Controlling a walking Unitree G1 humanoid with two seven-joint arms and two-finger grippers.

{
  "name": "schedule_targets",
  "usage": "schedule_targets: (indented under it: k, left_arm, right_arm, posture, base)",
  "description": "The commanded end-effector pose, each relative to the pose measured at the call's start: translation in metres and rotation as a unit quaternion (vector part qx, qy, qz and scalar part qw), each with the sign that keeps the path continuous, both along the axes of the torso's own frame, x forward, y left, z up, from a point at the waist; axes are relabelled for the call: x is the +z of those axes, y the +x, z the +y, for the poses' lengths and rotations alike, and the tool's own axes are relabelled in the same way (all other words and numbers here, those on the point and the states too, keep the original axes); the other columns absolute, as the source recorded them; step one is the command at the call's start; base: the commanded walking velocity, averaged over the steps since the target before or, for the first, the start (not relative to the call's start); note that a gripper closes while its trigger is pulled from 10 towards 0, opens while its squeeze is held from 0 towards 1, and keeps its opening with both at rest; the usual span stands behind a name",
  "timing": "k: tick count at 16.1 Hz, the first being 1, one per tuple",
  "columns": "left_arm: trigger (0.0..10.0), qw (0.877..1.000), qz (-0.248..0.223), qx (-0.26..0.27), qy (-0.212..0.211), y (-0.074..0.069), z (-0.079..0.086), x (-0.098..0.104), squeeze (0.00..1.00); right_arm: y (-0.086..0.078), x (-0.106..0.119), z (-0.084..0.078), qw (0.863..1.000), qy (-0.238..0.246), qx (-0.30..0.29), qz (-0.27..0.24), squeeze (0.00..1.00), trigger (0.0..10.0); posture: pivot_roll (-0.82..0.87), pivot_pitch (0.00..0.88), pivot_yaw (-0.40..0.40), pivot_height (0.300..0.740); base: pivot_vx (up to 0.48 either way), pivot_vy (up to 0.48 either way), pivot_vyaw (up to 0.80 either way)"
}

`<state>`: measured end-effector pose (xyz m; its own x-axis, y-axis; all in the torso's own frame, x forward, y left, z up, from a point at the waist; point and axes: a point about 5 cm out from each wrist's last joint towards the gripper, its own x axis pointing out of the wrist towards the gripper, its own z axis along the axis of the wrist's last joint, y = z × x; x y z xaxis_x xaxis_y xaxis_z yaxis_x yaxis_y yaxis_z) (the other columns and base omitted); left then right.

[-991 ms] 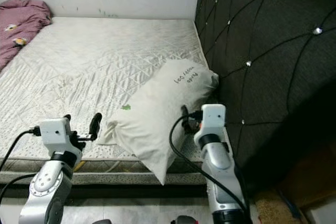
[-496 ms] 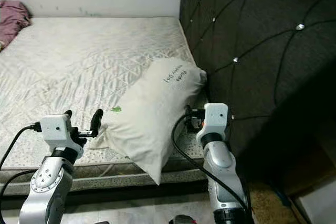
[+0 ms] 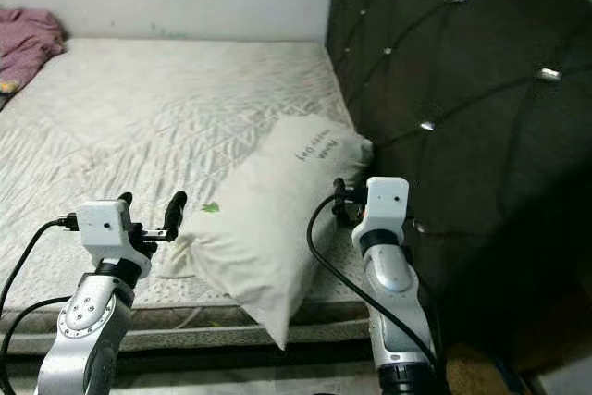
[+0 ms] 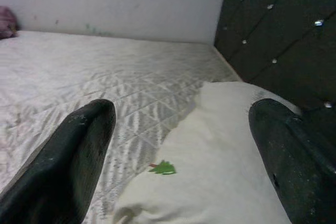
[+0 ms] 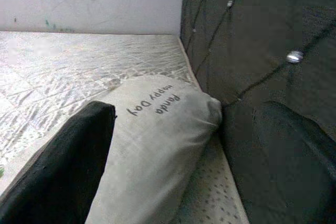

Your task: Clean up the room

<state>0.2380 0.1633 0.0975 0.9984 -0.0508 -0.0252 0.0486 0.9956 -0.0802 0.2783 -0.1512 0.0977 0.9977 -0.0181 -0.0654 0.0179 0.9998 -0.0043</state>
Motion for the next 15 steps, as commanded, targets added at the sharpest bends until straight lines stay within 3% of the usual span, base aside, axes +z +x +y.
schedule_targets:
  k: [1, 9, 10, 11, 15]
  left_arm:
    - [10.0, 1.000, -0.007, 0.004, 0.006, 0.002, 0.003, 0.003, 0.00]
    - [10.0, 0.999, -0.019, 0.007, 0.028, 0.005, 0.005, 0.008, 0.00]
    - [10.0, 0.997, -0.010, 0.054, 0.055, 0.005, 0.013, 0.006, 0.00]
    - [10.0, 0.997, -0.005, 0.058, 0.048, 0.006, 0.014, 0.005, 0.00]
    - [10.0, 0.999, -0.023, 0.017, 0.034, 0.004, 0.007, 0.008, 0.00]
  right_arm:
    - [0.002, 0.002, -0.001, 1.000, -0.006, -0.004, -0.002, 0.00, 10.0]
    - [0.003, 0.003, 0.000, 1.000, 0.000, 0.010, -0.006, 0.00, 10.0]
    - [0.002, 0.003, 0.000, 1.000, 0.001, 0.012, -0.006, 0.00, 10.0]
    - [0.002, 0.003, 0.001, 1.000, 0.001, 0.013, -0.006, 0.00, 10.0]
    - [0.002, 0.003, 0.001, 1.000, 0.003, 0.019, -0.004, 0.00, 10.0]
  posture:
    - [0.00, 0.000, -0.012, 0.740]
    - [0.01, 0.000, -0.024, 0.740]
    - [0.01, 0.002, -0.022, 0.740]
    - [0.01, 0.003, -0.024, 0.740]
    - [0.01, 0.003, -0.025, 0.740]
  base:
    - [0.000, 0.000, 0.00]
    - [0.000, 0.000, 0.00]
    - [0.000, 0.000, 0.00]
    - [0.000, 0.000, 0.00]
    - [0.148, 0.000, 0.00]
